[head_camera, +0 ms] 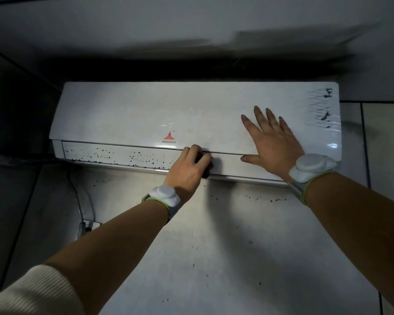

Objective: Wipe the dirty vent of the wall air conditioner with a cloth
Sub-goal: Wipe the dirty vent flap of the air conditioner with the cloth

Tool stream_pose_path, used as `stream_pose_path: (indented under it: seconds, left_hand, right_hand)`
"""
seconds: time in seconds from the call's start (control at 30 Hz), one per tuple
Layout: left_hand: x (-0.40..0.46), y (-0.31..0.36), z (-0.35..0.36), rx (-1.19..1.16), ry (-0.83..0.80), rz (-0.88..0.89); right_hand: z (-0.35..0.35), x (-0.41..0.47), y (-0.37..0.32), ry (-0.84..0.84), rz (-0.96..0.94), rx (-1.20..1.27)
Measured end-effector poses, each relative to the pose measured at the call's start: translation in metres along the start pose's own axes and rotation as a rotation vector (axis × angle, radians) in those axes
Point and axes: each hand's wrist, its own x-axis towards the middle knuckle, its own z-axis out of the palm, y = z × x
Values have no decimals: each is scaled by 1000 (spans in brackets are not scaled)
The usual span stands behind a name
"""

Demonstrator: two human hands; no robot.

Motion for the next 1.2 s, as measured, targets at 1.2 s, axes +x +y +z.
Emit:
stream_pose_path:
  seconds: [1.2]
  left_hand:
    - [-5,-76,-14,113,14,527]
  right_hand:
    - [6,83,-90,-10,-174,37]
